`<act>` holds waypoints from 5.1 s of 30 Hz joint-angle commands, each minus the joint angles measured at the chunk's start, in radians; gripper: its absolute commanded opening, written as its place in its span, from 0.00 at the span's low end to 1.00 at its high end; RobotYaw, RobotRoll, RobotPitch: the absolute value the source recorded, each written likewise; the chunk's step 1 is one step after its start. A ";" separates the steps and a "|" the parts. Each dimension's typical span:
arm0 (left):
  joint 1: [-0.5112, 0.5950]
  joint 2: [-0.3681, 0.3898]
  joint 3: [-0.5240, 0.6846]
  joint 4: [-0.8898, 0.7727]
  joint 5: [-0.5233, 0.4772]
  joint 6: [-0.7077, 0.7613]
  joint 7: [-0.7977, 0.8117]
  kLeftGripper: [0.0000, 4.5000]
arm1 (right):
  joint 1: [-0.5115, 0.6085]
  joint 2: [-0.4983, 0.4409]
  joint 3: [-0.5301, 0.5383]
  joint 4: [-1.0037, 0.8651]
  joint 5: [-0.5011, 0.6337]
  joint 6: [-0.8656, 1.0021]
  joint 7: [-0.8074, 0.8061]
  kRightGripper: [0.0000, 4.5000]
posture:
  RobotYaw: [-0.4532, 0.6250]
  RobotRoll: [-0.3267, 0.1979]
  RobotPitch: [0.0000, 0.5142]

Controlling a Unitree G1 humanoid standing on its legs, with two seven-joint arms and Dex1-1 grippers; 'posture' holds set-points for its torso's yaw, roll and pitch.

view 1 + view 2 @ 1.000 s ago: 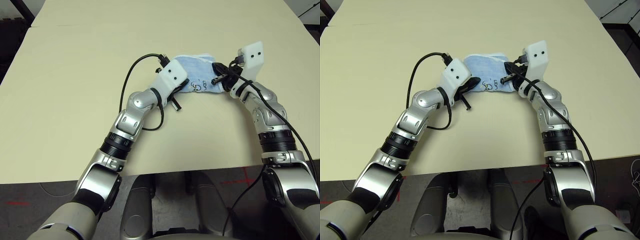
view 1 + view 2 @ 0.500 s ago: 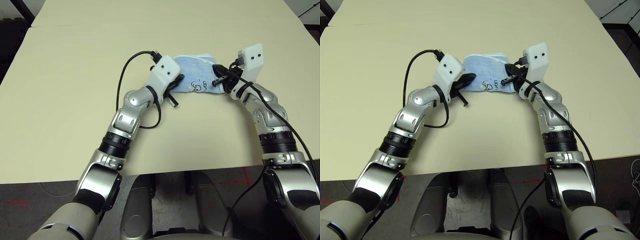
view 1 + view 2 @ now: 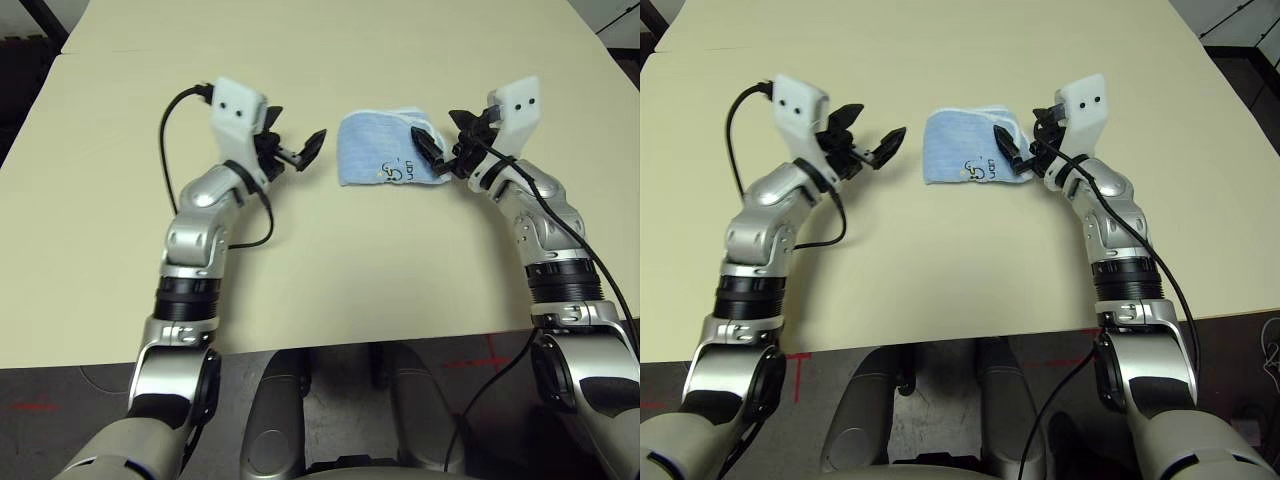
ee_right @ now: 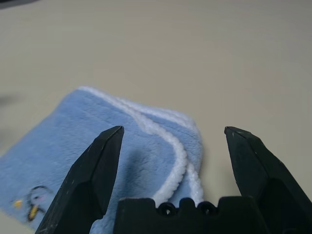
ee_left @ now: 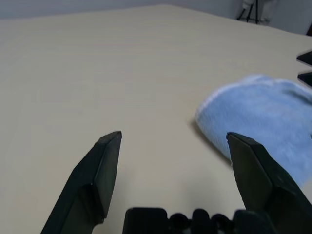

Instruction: Fold the towel and set it aside.

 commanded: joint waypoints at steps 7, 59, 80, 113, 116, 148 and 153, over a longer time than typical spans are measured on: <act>0.143 0.119 0.044 -0.196 -0.129 0.044 -0.109 0.99 | 0.117 -0.075 -0.042 -0.164 0.095 0.034 0.095 1.00 | 0.42 0.62 0.62; 0.244 0.247 -0.002 -0.246 -0.190 -0.105 -0.290 0.99 | 0.387 -0.053 -0.263 -0.386 0.550 0.734 -0.215 1.00 | 0.42 0.62 0.63; 0.236 0.237 -0.039 -0.255 -0.176 -0.104 -0.271 0.99 | 0.073 0.091 -0.088 -0.035 0.352 0.506 -0.136 1.00 | 0.44 0.62 0.64; 0.217 0.238 -0.066 -0.241 -0.153 -0.114 -0.268 1.00 | -0.058 0.113 -0.002 0.177 0.171 0.440 -0.018 0.45 | 0.44 0.62 0.64; 0.214 0.237 -0.068 -0.240 -0.152 -0.114 -0.268 1.00 | -0.069 0.113 -0.015 0.182 0.165 0.433 -0.025 0.19 | 0.44 0.62 0.63; 0.191 0.231 -0.097 -0.198 -0.140 -0.138 -0.290 1.00 | -0.089 0.086 -0.155 0.240 0.072 -0.073 -0.249 0.01 | 0.41 0.62 0.61; 0.187 0.229 -0.102 -0.191 -0.138 -0.141 -0.294 1.00 | -0.052 0.077 -0.167 0.207 0.060 -0.076 -0.304 0.01 | 0.40 0.62 0.62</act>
